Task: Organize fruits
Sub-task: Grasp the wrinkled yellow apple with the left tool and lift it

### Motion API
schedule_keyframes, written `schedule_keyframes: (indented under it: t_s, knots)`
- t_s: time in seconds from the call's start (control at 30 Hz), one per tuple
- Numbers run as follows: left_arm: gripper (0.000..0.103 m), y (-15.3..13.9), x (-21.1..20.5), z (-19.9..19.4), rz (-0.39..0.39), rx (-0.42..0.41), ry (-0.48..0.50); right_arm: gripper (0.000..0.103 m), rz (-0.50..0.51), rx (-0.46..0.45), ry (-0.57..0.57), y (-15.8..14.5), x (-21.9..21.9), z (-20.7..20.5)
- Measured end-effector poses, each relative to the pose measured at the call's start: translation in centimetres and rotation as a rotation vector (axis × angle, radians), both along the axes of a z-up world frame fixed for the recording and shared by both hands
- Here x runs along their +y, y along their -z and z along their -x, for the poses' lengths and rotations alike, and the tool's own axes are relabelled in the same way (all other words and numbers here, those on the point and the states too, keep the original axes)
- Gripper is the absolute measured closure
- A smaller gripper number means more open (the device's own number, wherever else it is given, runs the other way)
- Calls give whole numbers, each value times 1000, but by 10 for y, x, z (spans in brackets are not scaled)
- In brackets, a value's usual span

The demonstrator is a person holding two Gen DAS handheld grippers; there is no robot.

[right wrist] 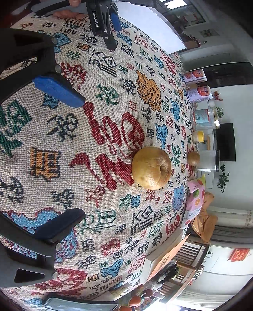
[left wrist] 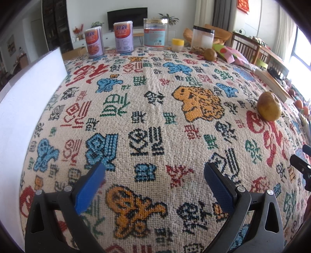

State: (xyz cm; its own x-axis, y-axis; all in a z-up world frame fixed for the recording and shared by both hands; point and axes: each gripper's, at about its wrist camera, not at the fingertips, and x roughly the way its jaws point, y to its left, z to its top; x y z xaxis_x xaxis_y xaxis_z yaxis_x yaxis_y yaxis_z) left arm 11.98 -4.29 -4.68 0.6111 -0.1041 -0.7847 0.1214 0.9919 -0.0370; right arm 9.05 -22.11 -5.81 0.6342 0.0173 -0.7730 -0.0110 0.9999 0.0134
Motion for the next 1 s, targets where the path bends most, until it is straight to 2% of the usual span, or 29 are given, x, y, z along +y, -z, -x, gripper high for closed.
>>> schedule_keyframes:
  t_s: [0.13, 0.2, 0.27, 0.4, 0.6, 0.63, 0.67, 0.77, 0.8, 1.0]
  knots:
    - [1, -19, -65, 0, 47, -13, 221, 0, -9, 72, 180, 11, -52, -3]
    - [1, -25, -101, -4, 25, -31, 321, 0, -31, 115, 252, 21, -74, -4]
    - [1, -26, -134, -13, -5, -44, 386, 0, -14, 96, 296, 21, -85, -3]
    - [1, -18, -185, -50, -36, -10, 415, 0, -11, 70, 315, 23, -87, -3]
    - [3, -3, -223, -81, 7, 26, 415, 0, -12, 68, 318, 23, -88, -4]
    - [14, -3, -225, -81, 17, 11, 416, 0, -12, 68, 318, 23, -88, -4]
    - [36, -2, -224, -83, 24, -1, 399, 0, -12, 68, 318, 23, -88, -4]
    - [36, -3, -207, -87, 130, 40, 354, 0, -11, 68, 318, 23, -88, -3]
    - [36, -5, -198, -85, 143, 45, 333, 0, -11, 69, 320, 23, -87, -4]
    - [36, -25, -108, -55, 91, 15, 223, 0, -11, 73, 335, 24, -84, -9]
